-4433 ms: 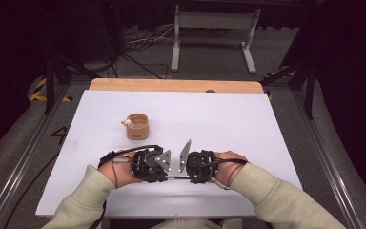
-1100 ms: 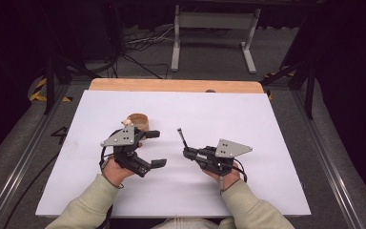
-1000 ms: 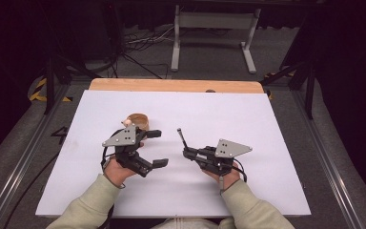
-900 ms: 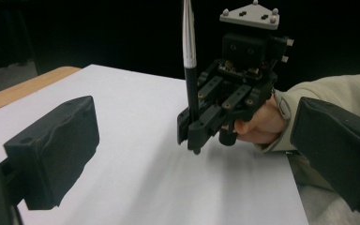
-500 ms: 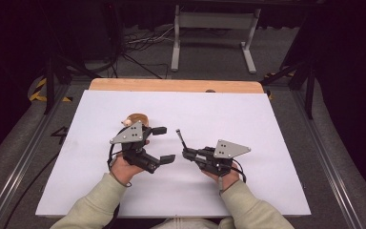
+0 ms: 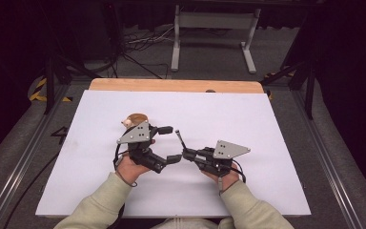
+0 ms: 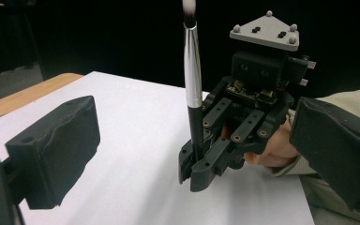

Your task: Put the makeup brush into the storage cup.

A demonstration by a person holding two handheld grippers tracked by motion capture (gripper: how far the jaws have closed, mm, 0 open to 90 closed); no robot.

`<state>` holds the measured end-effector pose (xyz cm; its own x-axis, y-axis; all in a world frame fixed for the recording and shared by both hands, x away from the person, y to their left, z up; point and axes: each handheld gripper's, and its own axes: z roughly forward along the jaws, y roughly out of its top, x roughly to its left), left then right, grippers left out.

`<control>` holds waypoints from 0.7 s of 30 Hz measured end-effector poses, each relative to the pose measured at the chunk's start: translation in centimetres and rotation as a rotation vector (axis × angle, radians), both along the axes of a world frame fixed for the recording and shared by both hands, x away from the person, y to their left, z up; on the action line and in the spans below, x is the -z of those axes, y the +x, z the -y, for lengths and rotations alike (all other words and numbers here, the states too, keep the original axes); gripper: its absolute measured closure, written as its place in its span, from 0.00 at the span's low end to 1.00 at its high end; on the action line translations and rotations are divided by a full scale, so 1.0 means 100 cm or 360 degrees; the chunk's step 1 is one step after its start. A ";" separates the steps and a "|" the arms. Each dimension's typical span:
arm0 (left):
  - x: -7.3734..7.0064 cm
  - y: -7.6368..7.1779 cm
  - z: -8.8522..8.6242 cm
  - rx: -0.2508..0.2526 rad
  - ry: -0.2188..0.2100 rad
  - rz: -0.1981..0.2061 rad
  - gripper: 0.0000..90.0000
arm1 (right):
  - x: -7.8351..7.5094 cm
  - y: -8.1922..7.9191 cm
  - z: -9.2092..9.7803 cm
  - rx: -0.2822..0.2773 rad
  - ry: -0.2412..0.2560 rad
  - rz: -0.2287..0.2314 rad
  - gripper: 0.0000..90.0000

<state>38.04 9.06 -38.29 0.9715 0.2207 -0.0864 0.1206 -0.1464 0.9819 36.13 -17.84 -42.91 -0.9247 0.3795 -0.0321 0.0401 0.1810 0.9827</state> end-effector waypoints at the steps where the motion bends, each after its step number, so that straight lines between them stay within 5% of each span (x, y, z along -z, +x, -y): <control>1: 0.000 0.000 0.001 0.0012 0.0000 -0.0016 0.04 | 0.000 0.000 0.000 0.0000 -0.0001 -0.0001 0.93; 8: 0.002 -0.001 0.005 0.0021 -0.0018 -0.0023 0.13 | 0.002 -0.001 -0.002 -0.0004 -0.0011 -0.0005 0.93; 12: 0.002 -0.001 0.004 0.0012 -0.0023 -0.0056 0.33 | 0.002 -0.001 -0.003 -0.0005 -0.0011 -0.0005 0.93; 21: 0.001 -0.007 0.007 -0.0011 0.0031 0.0009 0.71 | 0.003 -0.001 -0.004 -0.0011 -0.0017 -0.0014 0.93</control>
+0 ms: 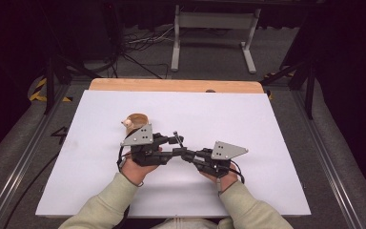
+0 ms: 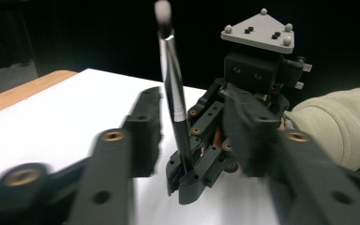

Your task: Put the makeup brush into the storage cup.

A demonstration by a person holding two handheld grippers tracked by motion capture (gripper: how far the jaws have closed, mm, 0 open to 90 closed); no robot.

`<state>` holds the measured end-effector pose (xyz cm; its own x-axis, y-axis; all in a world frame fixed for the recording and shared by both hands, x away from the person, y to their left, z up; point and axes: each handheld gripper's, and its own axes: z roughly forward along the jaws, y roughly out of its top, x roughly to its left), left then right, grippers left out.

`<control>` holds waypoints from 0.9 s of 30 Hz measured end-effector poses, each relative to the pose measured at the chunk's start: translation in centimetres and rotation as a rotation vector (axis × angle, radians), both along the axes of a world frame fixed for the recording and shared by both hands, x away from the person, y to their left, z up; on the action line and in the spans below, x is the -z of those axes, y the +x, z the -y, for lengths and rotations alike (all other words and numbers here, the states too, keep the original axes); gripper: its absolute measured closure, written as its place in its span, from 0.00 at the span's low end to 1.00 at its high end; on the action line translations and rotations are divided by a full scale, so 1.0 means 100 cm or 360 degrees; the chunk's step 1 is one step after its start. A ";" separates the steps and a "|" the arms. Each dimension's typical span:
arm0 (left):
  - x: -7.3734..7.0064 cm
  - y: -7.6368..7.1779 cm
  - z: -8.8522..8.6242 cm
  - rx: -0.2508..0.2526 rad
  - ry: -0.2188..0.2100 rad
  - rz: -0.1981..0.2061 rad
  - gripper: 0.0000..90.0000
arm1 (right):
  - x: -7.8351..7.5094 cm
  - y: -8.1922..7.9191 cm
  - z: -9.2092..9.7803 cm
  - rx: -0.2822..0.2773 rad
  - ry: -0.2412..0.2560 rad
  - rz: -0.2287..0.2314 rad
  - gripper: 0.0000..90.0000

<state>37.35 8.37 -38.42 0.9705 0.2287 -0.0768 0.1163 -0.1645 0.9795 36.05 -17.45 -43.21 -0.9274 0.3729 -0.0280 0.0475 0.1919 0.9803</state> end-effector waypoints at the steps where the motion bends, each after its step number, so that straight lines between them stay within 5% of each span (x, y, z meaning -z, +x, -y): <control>1: 0.000 0.000 0.000 -0.0008 0.0008 -0.0004 0.77 | 0.000 0.000 0.000 -0.0004 -0.0001 0.0002 0.92; 7: 0.002 0.002 -0.004 -0.0046 0.0012 -0.0059 0.89 | 0.001 -0.001 -0.002 -0.0007 -0.0013 0.0002 0.92; 24: -0.001 0.001 -0.004 0.0016 0.0024 -0.0082 0.92 | 0.000 -0.002 -0.003 -0.0027 -0.0028 0.0014 0.90; 27: -0.004 -0.002 -0.002 0.0054 0.0018 -0.0080 0.92 | -0.001 0.000 -0.003 -0.0005 -0.0024 -0.0002 0.70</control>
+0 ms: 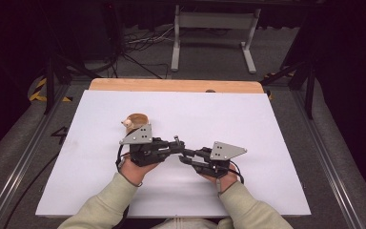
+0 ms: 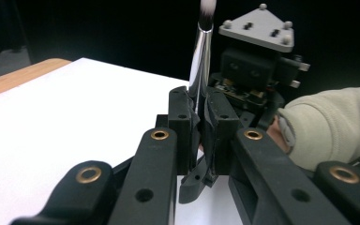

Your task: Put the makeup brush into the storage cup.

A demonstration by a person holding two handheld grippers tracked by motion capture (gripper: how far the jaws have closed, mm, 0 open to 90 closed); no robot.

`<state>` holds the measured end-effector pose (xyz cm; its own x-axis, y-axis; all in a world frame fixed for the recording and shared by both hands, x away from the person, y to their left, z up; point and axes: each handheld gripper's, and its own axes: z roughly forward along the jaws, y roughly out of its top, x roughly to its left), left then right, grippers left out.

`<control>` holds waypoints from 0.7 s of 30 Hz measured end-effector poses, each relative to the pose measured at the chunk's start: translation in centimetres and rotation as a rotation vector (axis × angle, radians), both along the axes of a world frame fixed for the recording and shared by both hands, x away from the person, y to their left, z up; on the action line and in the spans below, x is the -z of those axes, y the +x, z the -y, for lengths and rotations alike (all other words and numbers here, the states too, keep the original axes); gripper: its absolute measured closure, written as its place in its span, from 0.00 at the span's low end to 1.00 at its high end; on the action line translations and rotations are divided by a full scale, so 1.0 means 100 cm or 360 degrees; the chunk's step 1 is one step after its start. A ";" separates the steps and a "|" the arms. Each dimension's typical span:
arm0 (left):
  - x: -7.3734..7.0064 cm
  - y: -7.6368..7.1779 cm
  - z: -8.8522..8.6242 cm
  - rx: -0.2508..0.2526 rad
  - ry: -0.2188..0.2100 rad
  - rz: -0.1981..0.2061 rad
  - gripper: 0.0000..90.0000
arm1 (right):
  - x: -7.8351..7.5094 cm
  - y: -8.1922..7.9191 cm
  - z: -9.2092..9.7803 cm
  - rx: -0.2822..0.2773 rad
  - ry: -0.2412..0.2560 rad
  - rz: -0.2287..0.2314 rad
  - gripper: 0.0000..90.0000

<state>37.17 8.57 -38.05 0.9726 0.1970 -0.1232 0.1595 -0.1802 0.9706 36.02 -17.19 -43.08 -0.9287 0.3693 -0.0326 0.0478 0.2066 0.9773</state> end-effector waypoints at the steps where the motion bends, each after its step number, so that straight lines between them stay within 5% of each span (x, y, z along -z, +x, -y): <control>1: -0.001 -0.001 0.000 0.0007 0.0006 0.0002 0.92 | 0.000 0.001 0.000 0.0016 -0.0007 0.0014 0.60; 3: -0.002 -0.002 0.001 0.0017 0.0006 0.0010 0.92 | -0.001 0.002 0.000 0.0056 -0.0002 0.0029 0.41; 6: -0.005 -0.004 0.002 0.0032 0.0004 0.0021 0.92 | -0.002 0.004 0.001 0.0096 0.0007 -0.0004 0.29; 21: -0.014 -0.006 -0.007 -0.0016 -0.0012 0.0068 0.92 | -0.005 0.005 0.005 0.0111 -0.0006 -0.0001 0.07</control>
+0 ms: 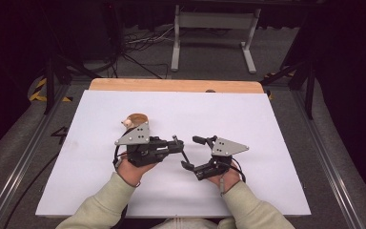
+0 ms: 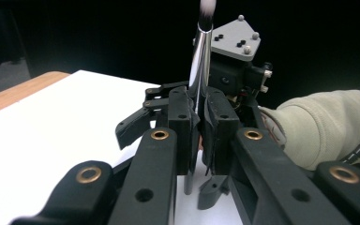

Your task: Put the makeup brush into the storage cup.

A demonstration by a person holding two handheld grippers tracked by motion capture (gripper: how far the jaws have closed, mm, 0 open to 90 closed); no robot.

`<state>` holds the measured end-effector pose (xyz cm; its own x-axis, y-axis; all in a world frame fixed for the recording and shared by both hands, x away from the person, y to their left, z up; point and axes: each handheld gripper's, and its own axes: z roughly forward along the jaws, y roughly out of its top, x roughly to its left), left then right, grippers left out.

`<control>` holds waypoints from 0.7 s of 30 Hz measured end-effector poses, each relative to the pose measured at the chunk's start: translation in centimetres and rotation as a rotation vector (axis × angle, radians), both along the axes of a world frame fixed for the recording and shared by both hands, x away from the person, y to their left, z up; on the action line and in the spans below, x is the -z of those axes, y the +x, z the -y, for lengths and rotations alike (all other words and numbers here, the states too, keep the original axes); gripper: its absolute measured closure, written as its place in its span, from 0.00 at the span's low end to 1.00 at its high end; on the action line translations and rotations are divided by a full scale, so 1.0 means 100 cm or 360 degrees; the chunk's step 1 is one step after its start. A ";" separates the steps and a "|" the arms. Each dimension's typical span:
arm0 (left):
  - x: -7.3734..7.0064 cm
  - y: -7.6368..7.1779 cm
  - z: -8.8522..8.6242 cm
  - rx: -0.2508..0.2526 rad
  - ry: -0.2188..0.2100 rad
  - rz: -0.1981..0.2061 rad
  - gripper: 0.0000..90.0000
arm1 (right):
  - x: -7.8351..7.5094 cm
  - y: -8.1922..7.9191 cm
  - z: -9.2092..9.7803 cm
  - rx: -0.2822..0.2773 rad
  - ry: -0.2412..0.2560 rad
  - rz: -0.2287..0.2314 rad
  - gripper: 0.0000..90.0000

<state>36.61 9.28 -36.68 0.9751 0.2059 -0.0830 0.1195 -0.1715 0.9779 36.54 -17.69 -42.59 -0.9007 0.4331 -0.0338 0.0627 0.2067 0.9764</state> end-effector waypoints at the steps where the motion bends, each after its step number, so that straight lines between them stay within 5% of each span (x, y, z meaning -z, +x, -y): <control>1: 0.000 0.000 -0.001 -0.0008 -0.0002 -0.0004 0.92 | -0.001 0.000 0.000 0.0002 0.0003 -0.0001 0.05; 21: -0.007 0.011 -0.025 -0.0324 -0.0062 -0.0006 0.92 | -0.014 -0.007 0.029 0.0091 0.0036 0.0005 0.02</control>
<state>37.67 11.78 -35.99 0.9134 0.3950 -0.0985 0.1516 -0.1056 0.9828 35.89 -20.55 -41.18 -0.8745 0.4843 -0.0262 0.0706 0.1806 0.9810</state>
